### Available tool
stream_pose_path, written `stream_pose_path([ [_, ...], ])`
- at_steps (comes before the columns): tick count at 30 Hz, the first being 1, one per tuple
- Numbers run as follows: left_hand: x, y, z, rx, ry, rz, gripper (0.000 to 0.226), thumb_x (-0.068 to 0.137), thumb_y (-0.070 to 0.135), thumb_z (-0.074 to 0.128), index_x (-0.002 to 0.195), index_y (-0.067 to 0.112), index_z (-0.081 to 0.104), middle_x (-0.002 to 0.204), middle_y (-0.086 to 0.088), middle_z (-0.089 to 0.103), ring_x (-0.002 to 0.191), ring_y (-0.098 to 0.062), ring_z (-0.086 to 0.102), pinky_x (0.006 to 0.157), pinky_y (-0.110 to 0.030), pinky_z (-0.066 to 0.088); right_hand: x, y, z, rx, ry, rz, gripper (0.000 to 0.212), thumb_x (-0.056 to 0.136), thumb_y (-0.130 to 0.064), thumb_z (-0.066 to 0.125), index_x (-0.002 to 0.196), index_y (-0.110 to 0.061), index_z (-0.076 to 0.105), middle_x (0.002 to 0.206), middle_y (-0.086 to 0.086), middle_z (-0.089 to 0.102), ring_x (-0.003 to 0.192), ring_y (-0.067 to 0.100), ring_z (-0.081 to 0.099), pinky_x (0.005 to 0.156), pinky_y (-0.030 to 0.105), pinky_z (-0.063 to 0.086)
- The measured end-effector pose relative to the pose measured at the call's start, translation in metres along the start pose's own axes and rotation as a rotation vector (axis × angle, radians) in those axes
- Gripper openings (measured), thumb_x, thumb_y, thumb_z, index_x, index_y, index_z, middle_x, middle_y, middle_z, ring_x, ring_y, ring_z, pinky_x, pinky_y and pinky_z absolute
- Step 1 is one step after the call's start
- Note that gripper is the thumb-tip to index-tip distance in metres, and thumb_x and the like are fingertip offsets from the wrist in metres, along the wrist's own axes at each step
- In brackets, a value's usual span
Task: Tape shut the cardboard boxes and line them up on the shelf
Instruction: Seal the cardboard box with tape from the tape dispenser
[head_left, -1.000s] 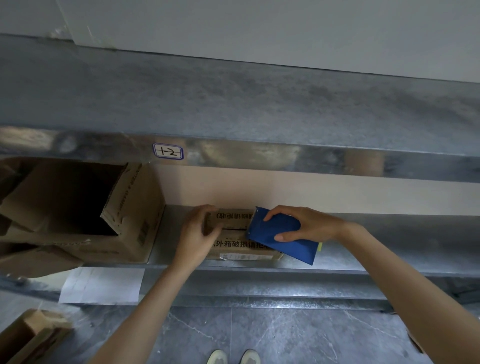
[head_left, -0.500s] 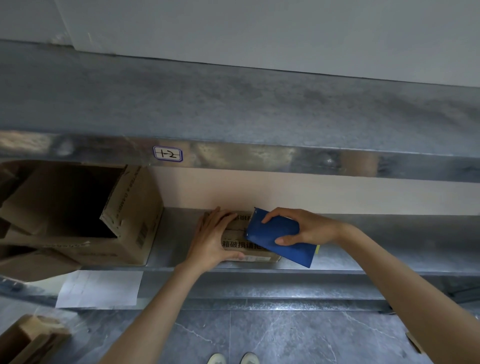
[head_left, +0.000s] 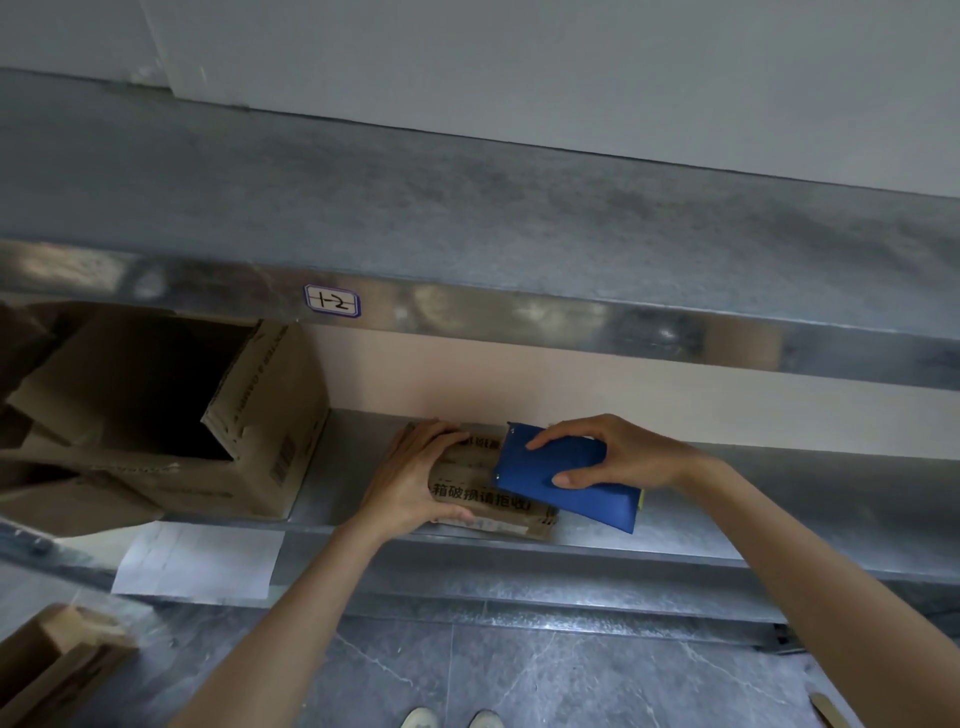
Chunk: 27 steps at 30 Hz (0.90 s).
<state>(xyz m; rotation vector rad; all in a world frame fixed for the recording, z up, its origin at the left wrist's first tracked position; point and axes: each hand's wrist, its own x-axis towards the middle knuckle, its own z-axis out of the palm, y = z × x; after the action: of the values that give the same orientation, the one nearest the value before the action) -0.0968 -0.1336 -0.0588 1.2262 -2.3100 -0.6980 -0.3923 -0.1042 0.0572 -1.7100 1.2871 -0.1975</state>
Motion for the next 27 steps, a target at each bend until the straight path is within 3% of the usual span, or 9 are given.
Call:
stream_pose_path([
  [4, 0.001, 0.000, 0.000, 0.007, 0.012, 0.004, 0.101, 0.055, 0.066, 0.083, 0.141, 0.030, 0.046, 0.145, 0.012, 0.039, 0.128, 0.004, 0.022, 0.113, -0.031, 0.022, -0.024, 0.014, -0.017, 0.024, 0.015, 0.027, 0.038, 0.080, -0.045, 0.076, 0.116, -0.051, 0.063, 0.120, -0.031, 0.060, 0.108, -0.006, 0.058, 0.085, 0.012, 0.045],
  [17, 0.002, -0.002, 0.002, 0.018, -0.006, -0.010, 0.101, 0.052, 0.058, 0.088, 0.140, 0.032, 0.047, 0.145, 0.015, 0.038, 0.130, 0.002, 0.026, 0.115, -0.034, 0.024, -0.052, 0.036, -0.035, 0.046, 0.000, 0.041, 0.041, 0.077, -0.043, 0.077, 0.116, -0.049, 0.065, 0.122, -0.026, 0.062, 0.110, -0.002, 0.060, 0.094, 0.019, 0.049],
  [27, 0.002, 0.000, 0.001, 0.014, -0.014, -0.031, 0.103, 0.052, 0.057, 0.089, 0.142, 0.032, 0.046, 0.147, 0.013, 0.038, 0.135, -0.005, 0.029, 0.118, -0.041, 0.025, -0.054, 0.049, -0.044, 0.039, -0.025, 0.046, 0.040, 0.079, -0.041, 0.077, 0.116, -0.050, 0.064, 0.122, -0.030, 0.060, 0.112, -0.006, 0.058, 0.094, 0.013, 0.045],
])
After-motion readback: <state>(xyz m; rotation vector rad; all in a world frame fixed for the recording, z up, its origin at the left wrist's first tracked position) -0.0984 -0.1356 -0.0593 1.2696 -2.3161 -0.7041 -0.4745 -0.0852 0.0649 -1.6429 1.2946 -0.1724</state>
